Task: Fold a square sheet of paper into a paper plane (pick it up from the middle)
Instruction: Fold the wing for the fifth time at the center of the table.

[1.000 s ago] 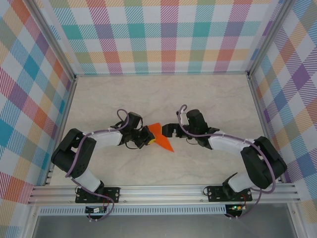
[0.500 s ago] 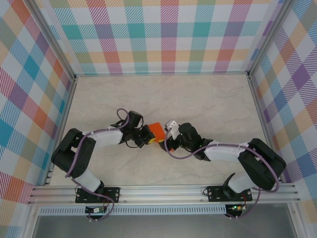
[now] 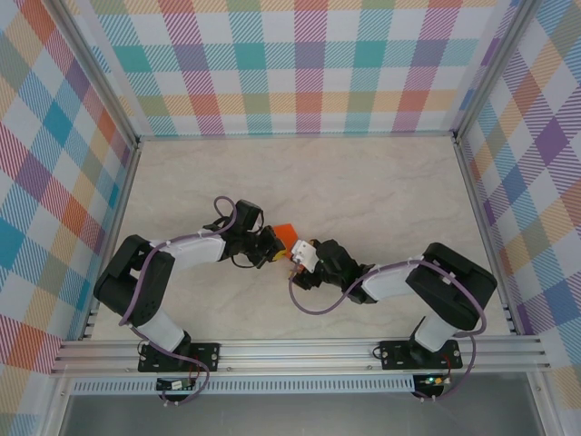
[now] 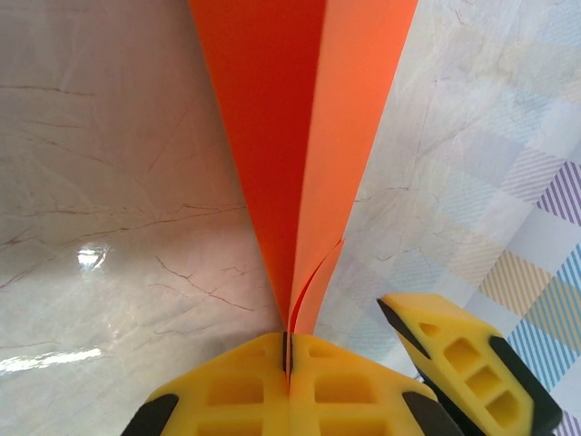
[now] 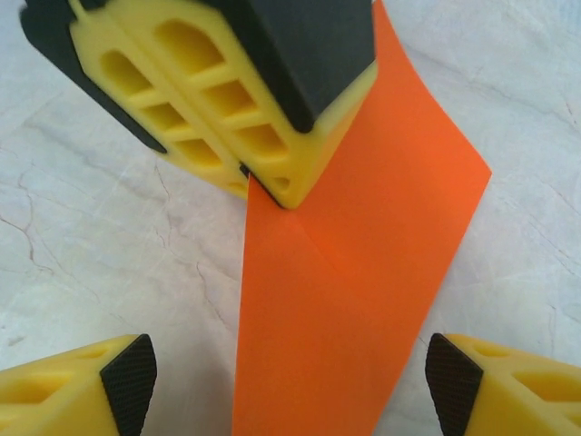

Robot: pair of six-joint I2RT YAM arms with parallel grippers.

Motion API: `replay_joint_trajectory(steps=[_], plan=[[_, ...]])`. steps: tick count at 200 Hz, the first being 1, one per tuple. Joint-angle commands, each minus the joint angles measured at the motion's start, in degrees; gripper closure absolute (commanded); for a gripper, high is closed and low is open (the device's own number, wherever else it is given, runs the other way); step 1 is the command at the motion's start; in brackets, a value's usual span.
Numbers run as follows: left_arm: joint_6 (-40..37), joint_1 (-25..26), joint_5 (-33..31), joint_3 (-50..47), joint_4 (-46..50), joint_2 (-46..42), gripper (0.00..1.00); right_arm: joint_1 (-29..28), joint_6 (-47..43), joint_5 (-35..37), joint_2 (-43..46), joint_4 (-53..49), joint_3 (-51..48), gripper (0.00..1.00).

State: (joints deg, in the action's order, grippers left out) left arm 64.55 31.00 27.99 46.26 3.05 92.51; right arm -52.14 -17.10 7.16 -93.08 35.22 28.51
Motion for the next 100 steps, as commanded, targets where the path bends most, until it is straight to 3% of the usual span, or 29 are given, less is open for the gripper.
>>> replay_joint_trajectory(steps=[1,100], plan=[[0.9,1.0,0.3,1.7,1.6,-2.0,1.00,-0.3,-3.4,0.9,-1.9,6.9,1.9,0.24],[1.5,1.0,1.1,2.5,3.2,-2.0,1.00,-0.4,-8.2,2.0,-8.0,10.0,5.1,0.59]])
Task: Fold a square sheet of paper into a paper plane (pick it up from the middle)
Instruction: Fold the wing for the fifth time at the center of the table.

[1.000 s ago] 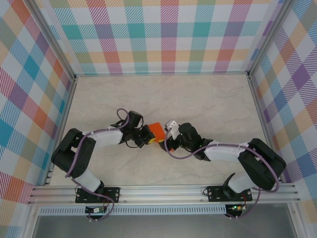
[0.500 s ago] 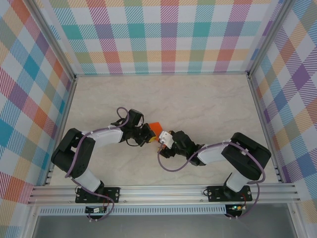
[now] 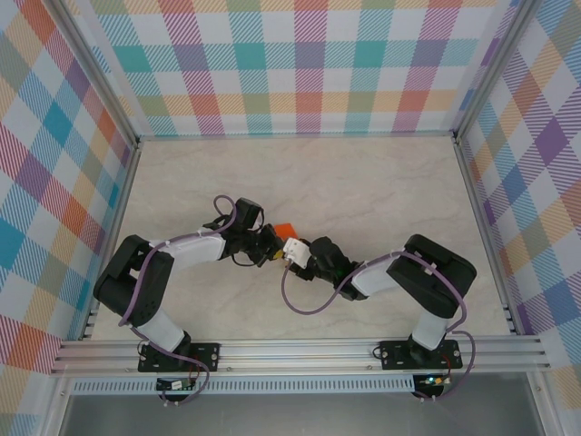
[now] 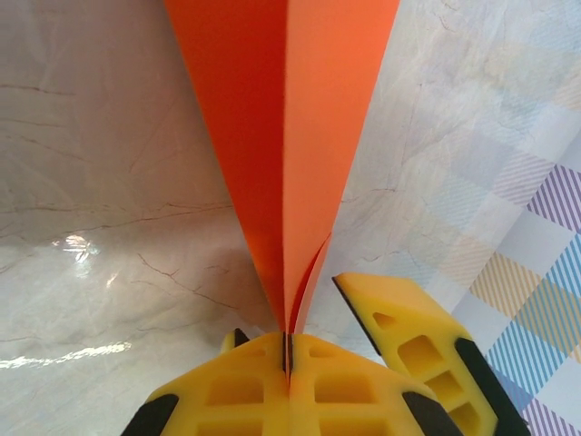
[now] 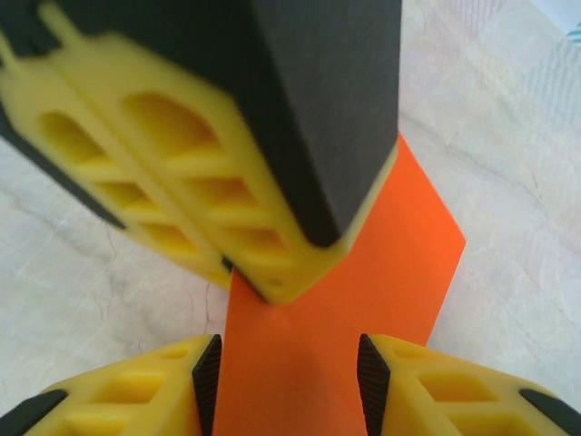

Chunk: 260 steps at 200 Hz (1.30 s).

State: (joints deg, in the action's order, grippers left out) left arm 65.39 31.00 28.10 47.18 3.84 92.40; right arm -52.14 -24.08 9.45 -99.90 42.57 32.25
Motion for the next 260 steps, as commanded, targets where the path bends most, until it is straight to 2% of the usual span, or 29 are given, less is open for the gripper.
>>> replay_joint_trajectory(steps=[1,29,60,98,116,128,144,166,202,230,260], plan=[[0.6,1.0,1.0,1.6,2.4,-1.9,1.00,-0.4,-1.2,-0.3,-1.2,2.7,1.3,0.60],[0.5,1.0,1.0,1.9,2.9,-2.0,1.00,-0.3,-1.0,0.1,-1.7,2.1,1.5,0.65],[0.3,1.0,0.9,2.5,3.6,-2.1,1.00,-0.3,-1.5,0.5,-1.9,1.7,1.7,0.67],[0.1,1.0,0.4,2.6,4.1,-2.4,0.99,-0.3,-1.0,0.7,-1.6,1.2,1.6,0.77],[0.0,0.9,-0.1,2.7,3.8,-3.0,0.91,-0.3,-0.4,0.7,-1.4,0.7,1.6,0.83],[-0.9,0.5,-0.7,3.2,4.9,-3.7,0.82,-0.3,0.2,0.7,-1.1,0.3,1.7,0.86],[-3.3,-0.9,-3.0,4.6,8.8,-5.1,0.70,-0.3,1.8,0.2,-0.7,-0.6,1.9,0.88],[-6.9,-3.9,-5.6,6.1,15.0,-7.0,0.59,0.2,5.8,-1.6,0.5,-3.8,2.7,0.90],[-9.9,-8.9,-7.6,5.2,17.9,-10.1,0.51,1.5,13.1,-5.4,2.5,-9.2,4.0,0.92],[-10.5,-10.2,-9.0,3.7,17.1,-13.0,0.45,3.0,18.0,-9.2,3.4,-13.6,5.5,0.92],[-10.4,-10.1,-5.9,-0.6,9.8,-14.7,0.50,4.0,25.3,-13.7,3.3,-17.2,7.7,0.92]])
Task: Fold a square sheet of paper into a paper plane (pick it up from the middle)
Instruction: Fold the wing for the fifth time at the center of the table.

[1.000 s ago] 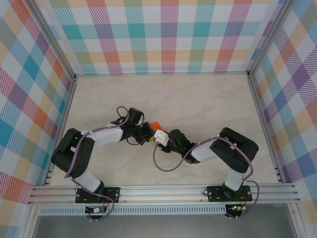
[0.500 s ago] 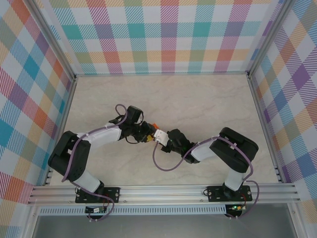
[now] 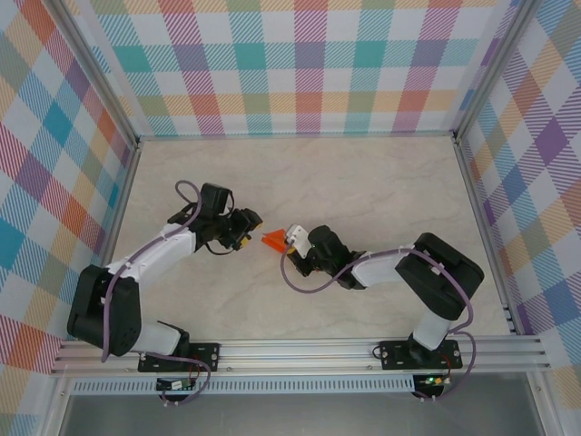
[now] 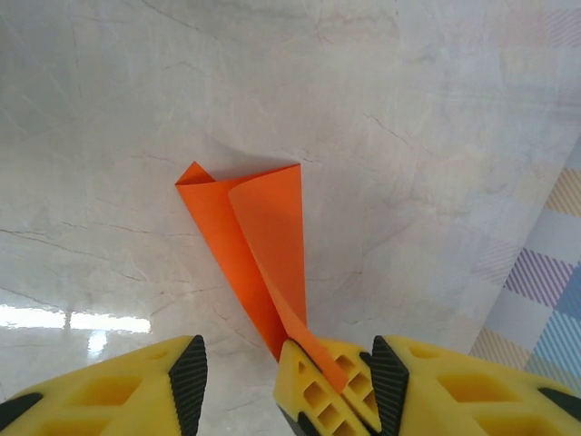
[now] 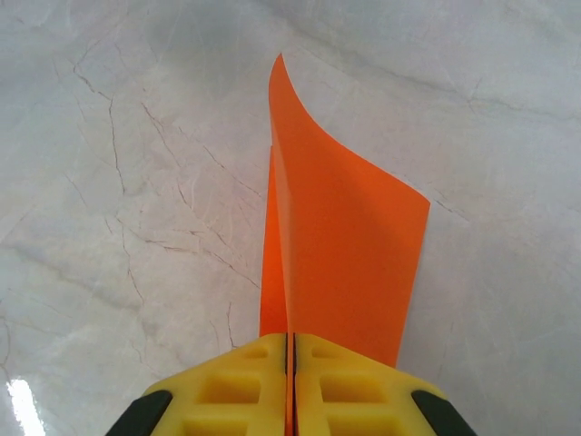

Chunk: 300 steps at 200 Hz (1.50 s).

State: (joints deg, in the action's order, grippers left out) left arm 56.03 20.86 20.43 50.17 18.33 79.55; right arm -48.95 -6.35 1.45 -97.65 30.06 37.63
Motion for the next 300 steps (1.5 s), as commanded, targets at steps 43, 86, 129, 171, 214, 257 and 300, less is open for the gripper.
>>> replay_joint_trajectory(steps=[43,86,129,171,214,257,300], plan=[[0.7,2.1,4.5,-9.7,-13.2,-1.5,0.66,2.8,16.4,-10.4,-0.2,-5.6,3.1,0.89],[1.3,4.9,5.7,-11.3,-18.8,2.4,0.76,4.7,22.7,-15.1,-2.0,-5.0,3.4,0.90],[1.6,6.4,6.0,-11.1,-23.5,6.7,0.80,6.1,27.9,-17.9,-3.4,-5.0,3.9,0.91],[1.3,6.6,5.9,-10.6,-25.4,9.0,0.82,7.4,31.6,-21.4,-4.2,-5.6,4.5,0.93],[0.9,7.1,6.3,-10.6,-26.4,10.4,0.83,7.8,33.7,-24.0,-4.8,-6.4,5.5,0.93],[0.5,7.6,6.3,-10.6,-26.7,11.5,0.85,7.9,35.5,-25.3,-5.8,-7.2,6.1,0.93],[-0.4,7.8,6.6,-9.9,-27.6,12.6,0.85,8.1,36.5,-25.5,-7.2,-8.7,6.7,0.90]])
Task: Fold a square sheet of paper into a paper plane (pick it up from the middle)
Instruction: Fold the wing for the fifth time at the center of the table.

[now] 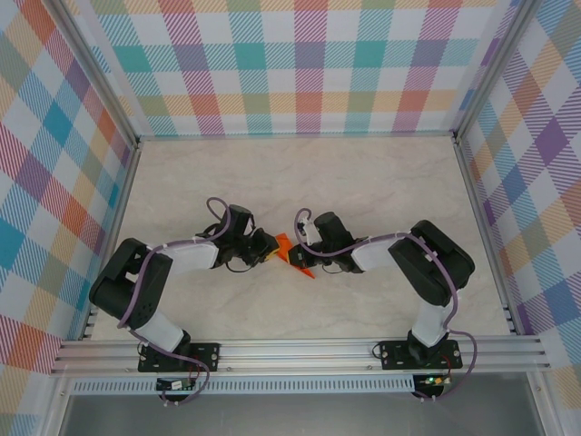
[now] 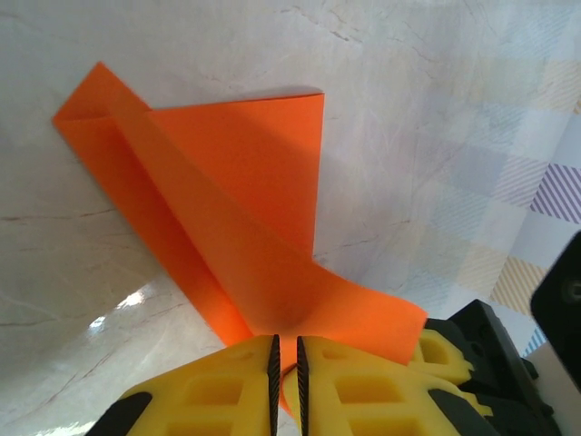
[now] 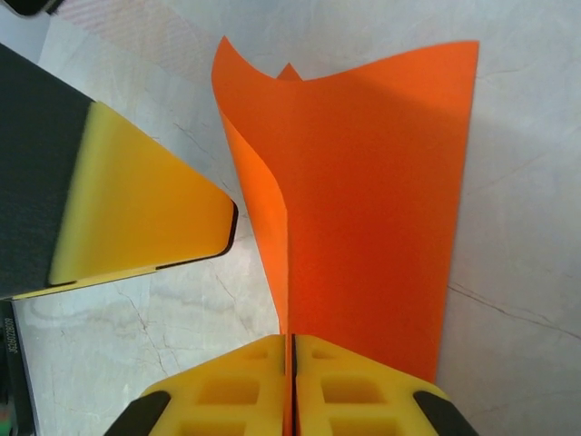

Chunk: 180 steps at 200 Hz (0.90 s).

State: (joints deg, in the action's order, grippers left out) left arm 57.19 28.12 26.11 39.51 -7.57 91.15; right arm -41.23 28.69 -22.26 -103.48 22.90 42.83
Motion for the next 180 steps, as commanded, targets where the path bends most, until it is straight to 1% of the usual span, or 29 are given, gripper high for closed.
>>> replay_joint_trajectory(steps=[1,55,119,180], plan=[[-1.6,0.5,0.8,0.7,-1.7,1.0,0.85,0.4,1.5,-1.9,-1.4,-1.6,1.5,0.90],[-2.5,0.6,0.8,1.4,-2.3,2.8,0.87,0.5,2.6,-1.8,-2.1,-2.4,1.7,0.86],[-4.1,0.6,0.0,2.4,-1.8,3.8,0.88,0.8,3.1,-2.6,-2.6,-3.3,2.3,0.84],[-4.5,0.6,-0.1,2.8,-1.3,4.9,0.89,1.0,3.1,-3.3,-1.8,-4.8,3.0,0.79]])
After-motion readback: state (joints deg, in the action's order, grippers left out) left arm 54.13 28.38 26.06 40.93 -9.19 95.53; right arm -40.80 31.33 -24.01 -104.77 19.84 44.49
